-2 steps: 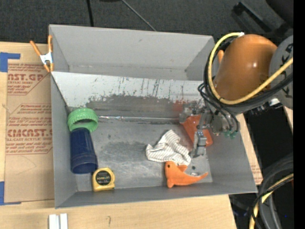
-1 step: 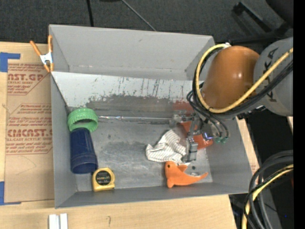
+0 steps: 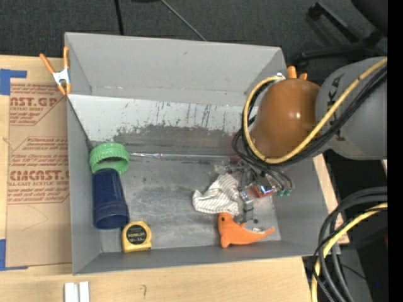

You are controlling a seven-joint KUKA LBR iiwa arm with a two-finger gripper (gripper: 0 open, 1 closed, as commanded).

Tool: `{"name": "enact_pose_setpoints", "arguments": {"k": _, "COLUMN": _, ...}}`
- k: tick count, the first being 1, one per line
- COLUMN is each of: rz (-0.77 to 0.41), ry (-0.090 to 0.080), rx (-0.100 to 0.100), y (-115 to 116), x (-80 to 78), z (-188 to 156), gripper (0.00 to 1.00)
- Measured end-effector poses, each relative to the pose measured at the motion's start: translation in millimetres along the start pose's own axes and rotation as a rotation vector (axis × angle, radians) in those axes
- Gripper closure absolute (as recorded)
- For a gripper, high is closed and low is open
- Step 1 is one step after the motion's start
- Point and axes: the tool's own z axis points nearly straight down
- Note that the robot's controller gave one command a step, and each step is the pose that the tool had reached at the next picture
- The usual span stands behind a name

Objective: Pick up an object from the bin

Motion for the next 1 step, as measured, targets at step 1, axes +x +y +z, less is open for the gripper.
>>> {"name": "enact_pose_setpoints", "arguments": {"k": 1, "rz": -0.040, "ry": 0.002, "rx": -0.002, "y": 14.7, "x": -21.5, "z": 29.1, "gripper": 0.00}}
